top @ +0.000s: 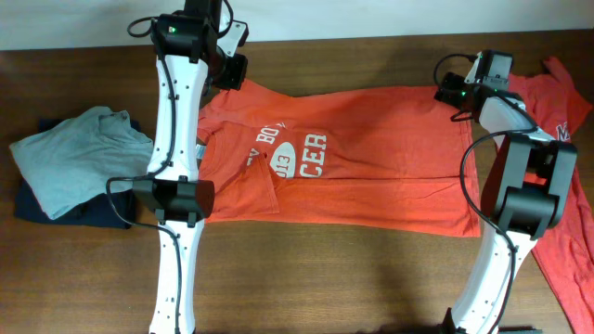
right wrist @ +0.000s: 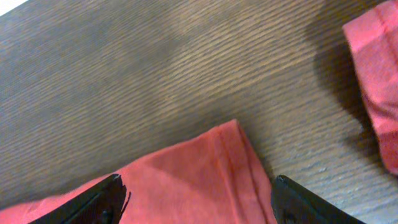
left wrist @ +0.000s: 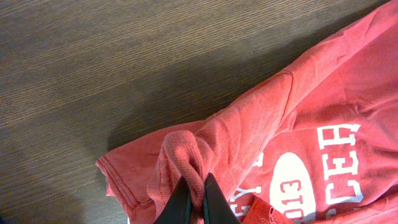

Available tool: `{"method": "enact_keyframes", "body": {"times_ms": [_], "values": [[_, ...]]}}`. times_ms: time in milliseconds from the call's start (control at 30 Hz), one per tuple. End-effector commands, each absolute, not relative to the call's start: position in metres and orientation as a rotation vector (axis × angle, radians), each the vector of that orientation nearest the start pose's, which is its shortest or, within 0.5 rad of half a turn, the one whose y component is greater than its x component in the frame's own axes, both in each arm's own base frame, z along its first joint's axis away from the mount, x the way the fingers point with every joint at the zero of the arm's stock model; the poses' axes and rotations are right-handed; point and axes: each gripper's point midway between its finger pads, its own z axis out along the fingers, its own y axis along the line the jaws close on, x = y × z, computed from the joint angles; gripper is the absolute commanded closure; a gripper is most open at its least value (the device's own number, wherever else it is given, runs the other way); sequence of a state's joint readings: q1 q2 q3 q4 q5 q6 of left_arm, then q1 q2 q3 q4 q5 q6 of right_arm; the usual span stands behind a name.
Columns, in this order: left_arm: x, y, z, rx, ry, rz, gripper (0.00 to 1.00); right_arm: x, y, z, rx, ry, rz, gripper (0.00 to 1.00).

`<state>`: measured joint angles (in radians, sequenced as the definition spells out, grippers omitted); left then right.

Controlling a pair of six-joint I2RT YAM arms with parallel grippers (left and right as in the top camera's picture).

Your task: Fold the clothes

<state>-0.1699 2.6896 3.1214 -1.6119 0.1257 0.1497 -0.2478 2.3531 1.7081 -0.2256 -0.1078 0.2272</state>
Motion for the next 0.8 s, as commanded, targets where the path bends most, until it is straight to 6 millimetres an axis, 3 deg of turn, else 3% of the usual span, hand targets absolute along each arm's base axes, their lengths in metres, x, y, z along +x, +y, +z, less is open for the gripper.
{"method": "enact_keyframes", "body": {"times_ms": [0, 267, 400, 600, 767], "values": [[0.537, -0.112, 0.168, 0.468, 2.687, -0.172, 1.0, 0.577, -0.128, -0.021, 0.546, 2.44, 0.099, 0.3], [0.534, -0.106, 0.166, 0.461, 2.707, -0.13, 0.99, 0.578, -0.128, -0.011, 0.533, 2.444, 0.101, 0.77], [0.531, -0.104, 0.164, 0.46, 2.725, -0.116, 0.99, 0.583, -0.127, 0.025, 0.487, 2.401, 0.096, 0.95], [0.525, -0.089, 0.179, 0.44, 2.723, -0.01, 0.99, 0.57, -0.124, 0.095, 0.443, 2.368, 0.079, 0.96], [0.522, -0.083, 0.189, 0.429, 2.713, 0.033, 0.99, 0.531, -0.117, 0.14, 0.462, 2.429, 0.074, 0.96]]}}
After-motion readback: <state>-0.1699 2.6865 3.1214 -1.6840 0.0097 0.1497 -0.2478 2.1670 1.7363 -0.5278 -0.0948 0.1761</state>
